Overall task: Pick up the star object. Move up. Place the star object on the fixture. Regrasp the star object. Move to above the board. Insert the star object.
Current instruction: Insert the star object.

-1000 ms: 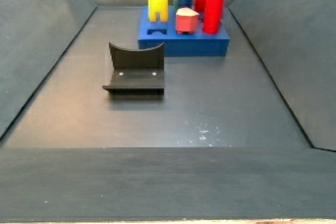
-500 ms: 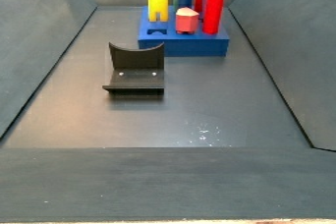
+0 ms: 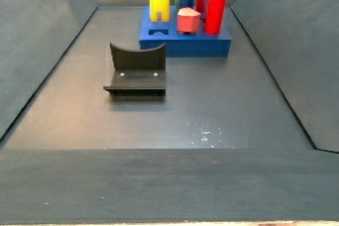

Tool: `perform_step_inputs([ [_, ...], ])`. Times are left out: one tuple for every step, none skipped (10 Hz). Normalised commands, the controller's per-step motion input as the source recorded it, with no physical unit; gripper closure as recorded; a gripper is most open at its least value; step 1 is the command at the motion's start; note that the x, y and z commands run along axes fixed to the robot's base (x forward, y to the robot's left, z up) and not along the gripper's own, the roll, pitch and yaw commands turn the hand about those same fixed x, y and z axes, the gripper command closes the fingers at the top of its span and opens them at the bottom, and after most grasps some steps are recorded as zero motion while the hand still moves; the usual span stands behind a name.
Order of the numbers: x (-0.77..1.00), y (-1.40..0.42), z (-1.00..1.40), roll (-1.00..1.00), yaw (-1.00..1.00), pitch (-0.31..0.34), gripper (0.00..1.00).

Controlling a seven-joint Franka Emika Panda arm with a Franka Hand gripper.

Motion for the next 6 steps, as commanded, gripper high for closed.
perform_step_inputs([
  [0.0,-0.11,0.77,0.0,-0.09,-0.036,1.0],
  [0.0,-0.13,0.52,0.03,-0.04,-0.26,1.0],
  [0.01,-0.12,0.0,0.23,0.0,-0.354,1.0],
  [0.0,-0.13,0.0,0.37,0.0,-0.424,1.0],
  [0.0,-0.18,0.0,0.5,0.0,-0.276,1.0],
  [-0.02,-0.19,0.02,0.5,0.0,-0.163,1.0],
])
